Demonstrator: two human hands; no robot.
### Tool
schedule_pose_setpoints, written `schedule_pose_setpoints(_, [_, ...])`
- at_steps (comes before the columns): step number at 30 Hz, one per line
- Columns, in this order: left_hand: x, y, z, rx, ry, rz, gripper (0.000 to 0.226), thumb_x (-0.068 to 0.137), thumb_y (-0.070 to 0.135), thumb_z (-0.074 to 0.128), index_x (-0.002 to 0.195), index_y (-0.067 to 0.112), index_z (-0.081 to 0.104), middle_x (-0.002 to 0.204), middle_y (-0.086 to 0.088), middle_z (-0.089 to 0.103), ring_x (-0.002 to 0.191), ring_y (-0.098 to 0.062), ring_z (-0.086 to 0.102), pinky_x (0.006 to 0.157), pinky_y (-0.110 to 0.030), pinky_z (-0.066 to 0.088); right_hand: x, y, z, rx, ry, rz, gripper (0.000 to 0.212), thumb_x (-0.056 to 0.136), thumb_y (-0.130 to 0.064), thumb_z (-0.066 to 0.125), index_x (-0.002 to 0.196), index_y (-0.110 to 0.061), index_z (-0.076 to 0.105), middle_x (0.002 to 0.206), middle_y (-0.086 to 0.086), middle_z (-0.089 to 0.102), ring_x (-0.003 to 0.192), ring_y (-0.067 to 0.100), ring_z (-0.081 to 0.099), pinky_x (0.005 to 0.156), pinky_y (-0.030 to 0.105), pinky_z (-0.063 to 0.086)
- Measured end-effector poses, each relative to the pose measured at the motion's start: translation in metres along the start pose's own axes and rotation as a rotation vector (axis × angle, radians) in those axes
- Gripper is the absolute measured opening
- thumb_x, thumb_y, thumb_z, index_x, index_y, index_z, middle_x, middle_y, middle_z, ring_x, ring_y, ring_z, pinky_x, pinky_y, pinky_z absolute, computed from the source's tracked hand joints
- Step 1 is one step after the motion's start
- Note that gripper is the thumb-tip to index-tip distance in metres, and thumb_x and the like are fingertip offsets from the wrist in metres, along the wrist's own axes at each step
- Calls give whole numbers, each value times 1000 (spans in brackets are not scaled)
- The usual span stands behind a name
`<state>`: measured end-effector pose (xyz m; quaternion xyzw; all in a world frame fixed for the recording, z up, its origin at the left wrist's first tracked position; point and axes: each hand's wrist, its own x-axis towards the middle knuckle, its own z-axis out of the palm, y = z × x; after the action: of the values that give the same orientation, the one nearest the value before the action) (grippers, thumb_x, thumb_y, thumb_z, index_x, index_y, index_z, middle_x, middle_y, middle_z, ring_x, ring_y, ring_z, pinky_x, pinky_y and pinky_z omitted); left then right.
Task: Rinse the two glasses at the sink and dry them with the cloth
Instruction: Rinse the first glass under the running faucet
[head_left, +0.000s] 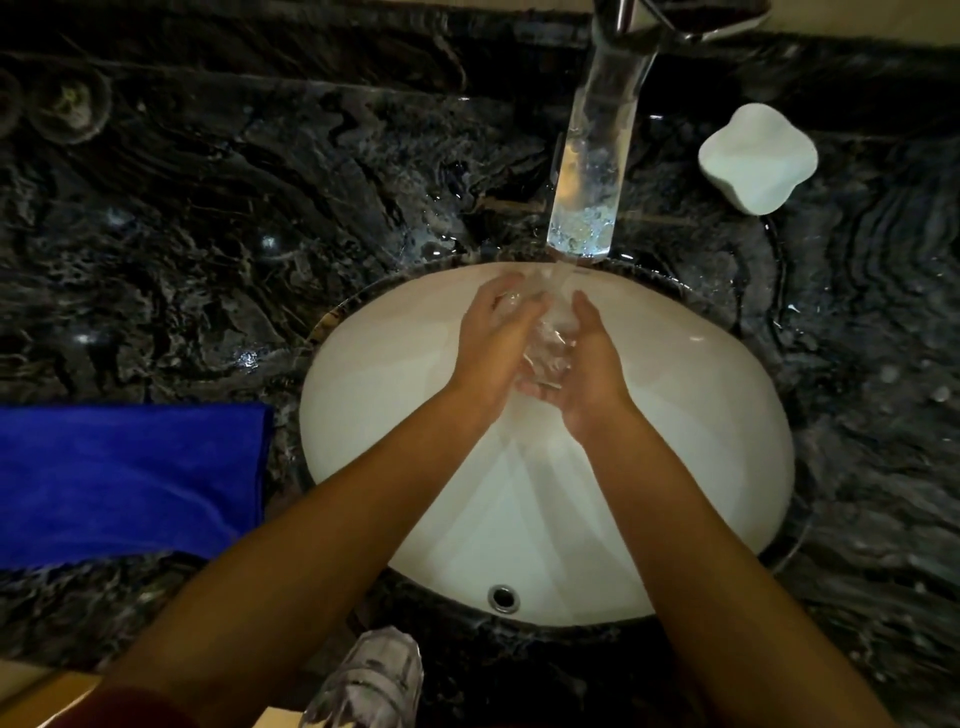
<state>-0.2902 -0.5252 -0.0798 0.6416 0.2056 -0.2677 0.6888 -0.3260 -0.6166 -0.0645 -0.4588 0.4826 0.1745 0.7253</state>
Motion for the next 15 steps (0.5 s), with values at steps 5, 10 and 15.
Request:
schedule_pose_setpoints(5, [3, 9, -16, 454, -148, 413, 17, 88, 22, 70, 105, 26, 67, 101, 11, 67, 90, 1, 62, 81, -21, 48, 10, -9, -16, -116, -158, 83, 46, 93, -59, 55, 102, -15, 64, 77, 4, 58, 45, 16, 51, 39, 20, 33])
schedule_pose_setpoints(10, [11, 12, -20, 832, -226, 752, 33, 91, 33, 59, 109, 6, 61, 97, 4, 54, 81, -14, 53, 66, -20, 39, 13, -27, -11, -87, -265, 24, 31, 92, -48, 57, 98, -19, 68, 79, 4, 59, 47, 17, 48, 39, 17, 28])
schedule_pose_setpoints(15, [4, 15, -9, 644, -46, 631, 41, 94, 40, 40, 106, 8, 64, 96, 0, 64, 87, -20, 62, 74, -34, 49, 3, -25, 2, -188, -32, -48, 27, 93, -44, 50, 97, -22, 66, 86, 3, 60, 59, 15, 55, 45, 24, 37])
